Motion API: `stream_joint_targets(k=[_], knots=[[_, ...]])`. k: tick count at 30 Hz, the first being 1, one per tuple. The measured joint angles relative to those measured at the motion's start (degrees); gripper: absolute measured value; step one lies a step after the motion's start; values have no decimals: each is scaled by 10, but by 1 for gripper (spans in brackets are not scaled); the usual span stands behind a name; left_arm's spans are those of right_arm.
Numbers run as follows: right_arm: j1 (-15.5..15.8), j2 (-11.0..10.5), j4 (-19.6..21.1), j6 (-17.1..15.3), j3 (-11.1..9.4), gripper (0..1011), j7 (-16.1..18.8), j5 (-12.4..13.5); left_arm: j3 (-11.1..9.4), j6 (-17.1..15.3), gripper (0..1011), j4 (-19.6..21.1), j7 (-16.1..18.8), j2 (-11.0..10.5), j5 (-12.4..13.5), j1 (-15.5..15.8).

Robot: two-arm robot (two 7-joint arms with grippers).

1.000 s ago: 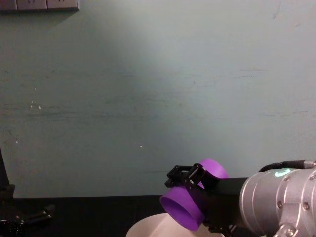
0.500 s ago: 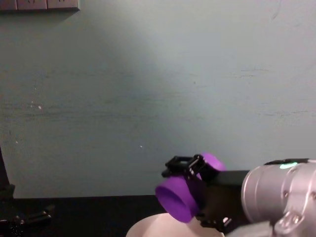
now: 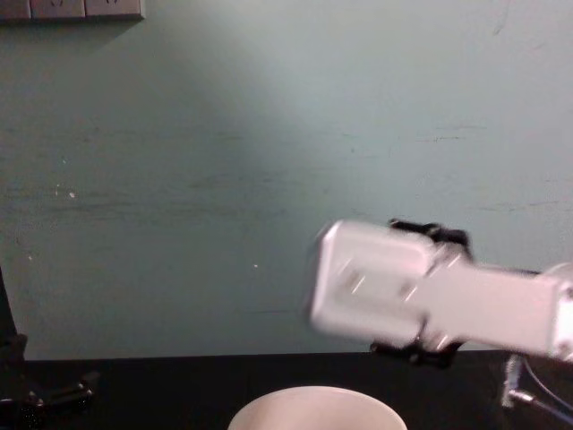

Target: Pick up the cup and pour the mung beans from the cup into the bowl.

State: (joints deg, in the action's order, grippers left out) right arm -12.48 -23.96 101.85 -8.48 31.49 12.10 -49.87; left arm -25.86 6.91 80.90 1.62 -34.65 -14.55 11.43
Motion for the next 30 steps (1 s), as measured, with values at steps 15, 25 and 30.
stream_joint_targets(k=[15, 25, 30], knots=[[76, 82, -59, 120, -167, 736, -2, 360, 0, 0, 1000, 0, 0, 0, 0, 0], [76, 106, -113, 126, -209, 736, 61, 537, 0, 0, 1000, 0, 0, 0, 0, 0], [74, 104, -130, 119, -211, 736, 75, 567, 0, 0, 1000, 0, 0, 0, 0, 0]])
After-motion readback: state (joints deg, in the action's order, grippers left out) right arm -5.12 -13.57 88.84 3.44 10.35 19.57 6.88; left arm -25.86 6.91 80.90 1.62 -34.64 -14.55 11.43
